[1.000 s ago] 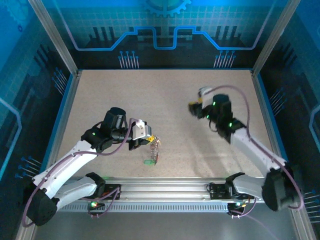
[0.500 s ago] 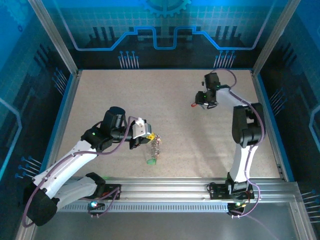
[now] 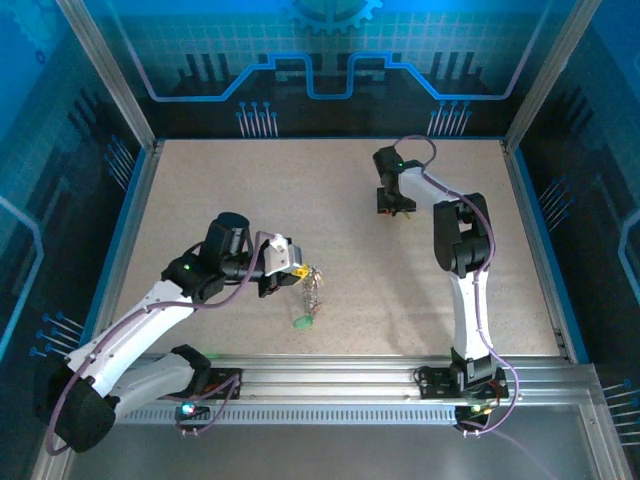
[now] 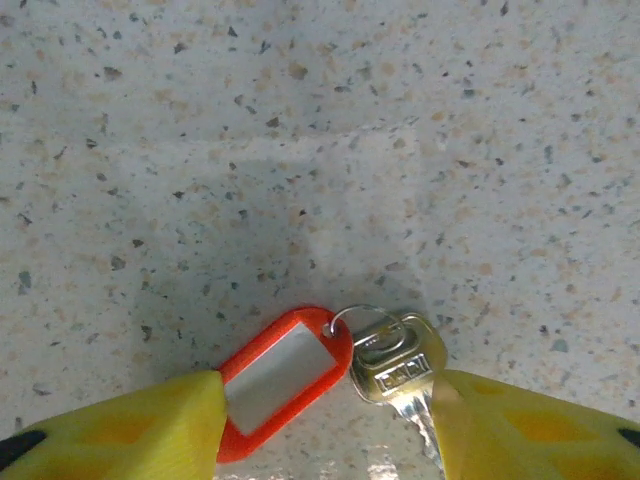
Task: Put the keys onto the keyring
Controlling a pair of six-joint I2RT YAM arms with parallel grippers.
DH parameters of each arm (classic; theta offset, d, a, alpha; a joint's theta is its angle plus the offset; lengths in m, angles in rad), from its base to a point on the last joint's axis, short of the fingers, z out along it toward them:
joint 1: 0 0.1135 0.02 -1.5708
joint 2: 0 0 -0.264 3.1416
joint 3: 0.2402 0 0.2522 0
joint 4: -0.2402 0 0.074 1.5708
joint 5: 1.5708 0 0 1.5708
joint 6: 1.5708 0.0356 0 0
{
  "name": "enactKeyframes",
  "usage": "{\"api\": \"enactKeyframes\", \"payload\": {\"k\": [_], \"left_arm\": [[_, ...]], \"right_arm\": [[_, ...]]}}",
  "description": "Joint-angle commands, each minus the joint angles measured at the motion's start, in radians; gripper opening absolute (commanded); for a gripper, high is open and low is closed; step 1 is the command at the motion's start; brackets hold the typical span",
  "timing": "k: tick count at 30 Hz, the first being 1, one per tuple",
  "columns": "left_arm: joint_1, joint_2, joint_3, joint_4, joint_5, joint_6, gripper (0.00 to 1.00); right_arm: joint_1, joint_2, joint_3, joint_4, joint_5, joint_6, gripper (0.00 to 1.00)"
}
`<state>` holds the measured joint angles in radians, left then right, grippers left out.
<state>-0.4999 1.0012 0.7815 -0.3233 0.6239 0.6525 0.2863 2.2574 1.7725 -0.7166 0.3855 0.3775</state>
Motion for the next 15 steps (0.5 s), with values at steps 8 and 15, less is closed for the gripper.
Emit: {"api": "enactKeyframes", "payload": {"k": [8,15], "left_arm": [[0.009,-0.011,0.003,0.025,0.017,-0.014,0.0],[0.009,-0.019,-0.005,0.03,0.022,-0.017,0.0]], "right_arm": [[-0.047,-0.094,-0.175,-0.003,-0.097,0.042,0.42],[-0.035,-0.272,-0.381,0.05,-0.206,0.062,0.36]]}}
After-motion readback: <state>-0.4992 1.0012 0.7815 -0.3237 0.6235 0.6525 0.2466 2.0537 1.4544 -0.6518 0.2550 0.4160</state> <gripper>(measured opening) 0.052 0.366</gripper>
